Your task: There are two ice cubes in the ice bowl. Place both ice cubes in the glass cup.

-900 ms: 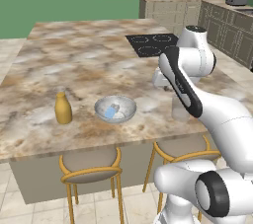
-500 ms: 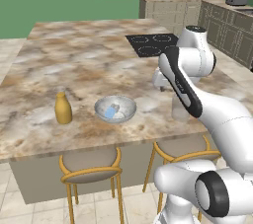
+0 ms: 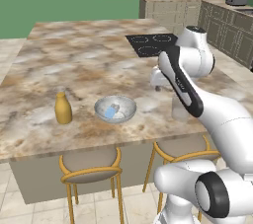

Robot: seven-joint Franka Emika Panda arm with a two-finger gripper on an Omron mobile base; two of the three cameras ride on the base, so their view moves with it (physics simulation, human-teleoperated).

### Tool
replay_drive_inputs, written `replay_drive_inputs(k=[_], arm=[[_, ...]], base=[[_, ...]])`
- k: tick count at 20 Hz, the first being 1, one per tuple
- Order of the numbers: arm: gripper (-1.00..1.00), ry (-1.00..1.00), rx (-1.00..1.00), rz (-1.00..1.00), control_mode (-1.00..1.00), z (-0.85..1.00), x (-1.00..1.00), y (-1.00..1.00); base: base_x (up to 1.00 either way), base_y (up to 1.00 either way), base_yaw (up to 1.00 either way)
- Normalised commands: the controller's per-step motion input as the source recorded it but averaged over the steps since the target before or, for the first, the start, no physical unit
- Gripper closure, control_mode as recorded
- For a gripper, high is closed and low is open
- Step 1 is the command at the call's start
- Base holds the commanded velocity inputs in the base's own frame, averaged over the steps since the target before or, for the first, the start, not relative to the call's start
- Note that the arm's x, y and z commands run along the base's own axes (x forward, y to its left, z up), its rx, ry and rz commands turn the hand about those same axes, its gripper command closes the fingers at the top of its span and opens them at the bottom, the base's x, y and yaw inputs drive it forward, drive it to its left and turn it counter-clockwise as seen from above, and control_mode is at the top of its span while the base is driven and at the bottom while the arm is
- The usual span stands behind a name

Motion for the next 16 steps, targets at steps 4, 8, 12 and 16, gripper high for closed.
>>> replay_drive_inputs(k=[4, 8, 12, 16], arm=[[-1.0, 0.0, 0.17, 0.0, -1.0, -0.04, 0.0, 0.68], [-1.0, 0.0, 0.25, 0.0, -1.0, -0.04, 0.0, 0.5], [-1.0, 0.0, 0.14, 0.0, -1.0, -0.02, 0.0, 0.11], [-1.0, 0.0, -0.01, 0.0, -1.0, 0.0, 0.0, 0.0]], base=[[0.0, 0.0, 0.0], [0.0, 0.0, 0.0], [0.0, 0.0, 0.0], [0.0, 0.0, 0.0]])
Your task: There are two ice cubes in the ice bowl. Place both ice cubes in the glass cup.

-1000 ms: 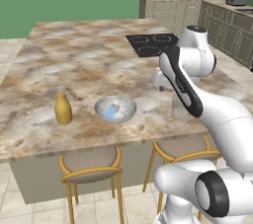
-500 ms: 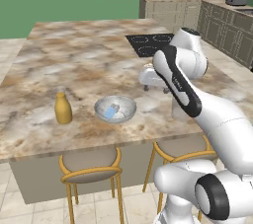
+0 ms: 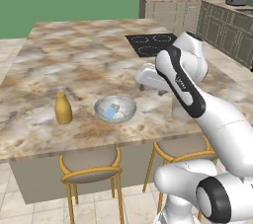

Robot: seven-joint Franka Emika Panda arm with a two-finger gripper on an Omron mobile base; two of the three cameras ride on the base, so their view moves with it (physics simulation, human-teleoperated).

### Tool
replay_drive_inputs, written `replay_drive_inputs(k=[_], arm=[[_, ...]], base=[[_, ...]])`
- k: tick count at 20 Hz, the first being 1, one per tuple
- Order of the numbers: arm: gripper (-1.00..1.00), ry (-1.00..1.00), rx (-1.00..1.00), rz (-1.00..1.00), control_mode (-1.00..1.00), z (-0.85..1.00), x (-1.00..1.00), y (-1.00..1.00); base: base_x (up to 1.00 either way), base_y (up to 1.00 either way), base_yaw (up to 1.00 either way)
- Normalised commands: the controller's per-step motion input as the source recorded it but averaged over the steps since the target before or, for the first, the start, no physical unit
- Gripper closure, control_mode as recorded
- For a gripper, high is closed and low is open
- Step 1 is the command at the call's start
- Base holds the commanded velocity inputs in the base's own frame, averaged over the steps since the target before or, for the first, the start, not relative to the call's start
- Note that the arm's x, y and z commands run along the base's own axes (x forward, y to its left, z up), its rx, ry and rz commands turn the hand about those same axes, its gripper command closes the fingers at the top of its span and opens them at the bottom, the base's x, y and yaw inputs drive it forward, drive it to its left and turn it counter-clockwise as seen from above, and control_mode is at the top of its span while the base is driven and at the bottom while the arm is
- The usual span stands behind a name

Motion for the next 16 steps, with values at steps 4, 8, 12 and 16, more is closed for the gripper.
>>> replay_drive_inputs(k=[4, 8, 12, 16], arm=[[-1.0, 0.08, -0.09, 0.0, -1.0, -0.02, 0.04, 0.12], [-1.0, 0.11, -0.14, 0.0, -1.0, -0.16, 0.07, 0.19], [-1.0, 0.05, -0.1, 0.0, -1.0, -0.14, 0.04, 0.12], [-1.0, 0.07, -0.12, 0.0, -1.0, -0.16, 0.17, 0.24]], base=[[0.0, 0.0, 0.0], [0.0, 0.0, 0.0], [0.0, 0.0, 0.0], [0.0, 0.0, 0.0]])
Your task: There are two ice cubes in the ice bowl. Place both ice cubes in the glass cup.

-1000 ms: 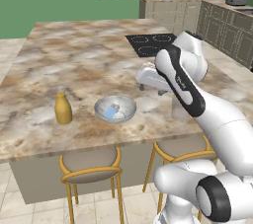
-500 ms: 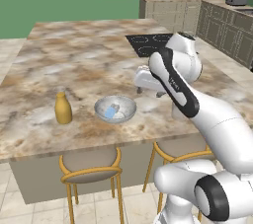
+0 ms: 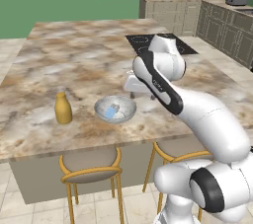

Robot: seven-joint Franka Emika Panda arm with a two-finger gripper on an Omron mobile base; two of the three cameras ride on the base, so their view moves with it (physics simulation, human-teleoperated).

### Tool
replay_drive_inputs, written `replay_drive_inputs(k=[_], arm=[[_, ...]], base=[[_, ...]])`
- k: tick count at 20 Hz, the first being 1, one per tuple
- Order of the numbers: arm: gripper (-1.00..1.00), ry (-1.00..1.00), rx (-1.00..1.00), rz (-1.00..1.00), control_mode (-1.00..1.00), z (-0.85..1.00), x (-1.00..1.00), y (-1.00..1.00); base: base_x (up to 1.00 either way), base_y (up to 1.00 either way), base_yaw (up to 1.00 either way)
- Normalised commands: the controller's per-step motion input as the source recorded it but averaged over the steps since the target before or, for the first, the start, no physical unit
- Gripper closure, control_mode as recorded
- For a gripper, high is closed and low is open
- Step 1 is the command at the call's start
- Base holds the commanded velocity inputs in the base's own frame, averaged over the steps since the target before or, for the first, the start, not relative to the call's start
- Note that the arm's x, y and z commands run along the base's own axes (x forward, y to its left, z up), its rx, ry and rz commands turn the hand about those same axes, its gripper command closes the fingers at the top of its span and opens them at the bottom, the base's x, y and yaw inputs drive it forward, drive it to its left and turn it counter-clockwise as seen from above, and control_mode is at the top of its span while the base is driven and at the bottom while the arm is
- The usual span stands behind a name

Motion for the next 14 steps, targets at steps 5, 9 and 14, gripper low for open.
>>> replay_drive_inputs(k=[5, 9, 14], arm=[[-1.0, 0.04, -0.09, -0.02, -1.0, -0.1, 0.17, 0.55], [-1.0, 0.0, -0.02, -0.02, -1.0, -0.03, 0.04, 0.54], [-1.0, 0.0, 0.0, -0.03, -1.0, 0.0, 0.0, 0.34]], base=[[0.0, 0.0, 0.0], [0.0, 0.0, 0.0], [0.0, 0.0, 0.0]])
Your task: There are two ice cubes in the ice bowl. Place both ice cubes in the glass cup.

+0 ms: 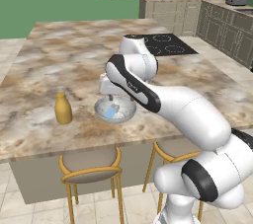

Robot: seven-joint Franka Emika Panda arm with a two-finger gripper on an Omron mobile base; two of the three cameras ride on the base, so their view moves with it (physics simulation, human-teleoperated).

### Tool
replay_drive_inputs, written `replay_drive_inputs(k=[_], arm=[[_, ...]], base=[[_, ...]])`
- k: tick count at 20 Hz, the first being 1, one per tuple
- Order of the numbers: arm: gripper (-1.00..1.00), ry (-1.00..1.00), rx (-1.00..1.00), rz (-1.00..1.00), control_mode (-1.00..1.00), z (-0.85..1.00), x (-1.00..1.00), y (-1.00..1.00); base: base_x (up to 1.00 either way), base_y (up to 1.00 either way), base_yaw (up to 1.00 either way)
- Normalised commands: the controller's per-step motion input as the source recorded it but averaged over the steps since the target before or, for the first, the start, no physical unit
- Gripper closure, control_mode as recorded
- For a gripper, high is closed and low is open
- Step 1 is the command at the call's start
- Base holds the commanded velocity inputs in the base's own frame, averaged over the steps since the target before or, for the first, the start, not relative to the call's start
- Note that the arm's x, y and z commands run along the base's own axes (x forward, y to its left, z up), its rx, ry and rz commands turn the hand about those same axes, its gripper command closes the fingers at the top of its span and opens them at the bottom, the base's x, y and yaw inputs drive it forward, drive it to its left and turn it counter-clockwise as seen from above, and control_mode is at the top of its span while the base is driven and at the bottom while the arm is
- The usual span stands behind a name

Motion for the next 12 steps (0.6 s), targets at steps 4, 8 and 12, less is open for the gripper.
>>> replay_drive_inputs(k=[4, 8, 12], arm=[[-1.0, 0.0, 0.0, -0.05, -1.0, 0.0, 0.01, 0.23], [-1.0, 0.0, 0.0, -0.03, -1.0, 0.0, 0.1, 0.11], [-1.0, 0.0, 0.0, 0.0, -1.0, -0.09, 0.15, -0.02]], base=[[0.0, 0.0, 0.0], [0.0, 0.0, 0.0], [0.0, 0.0, 0.0]])
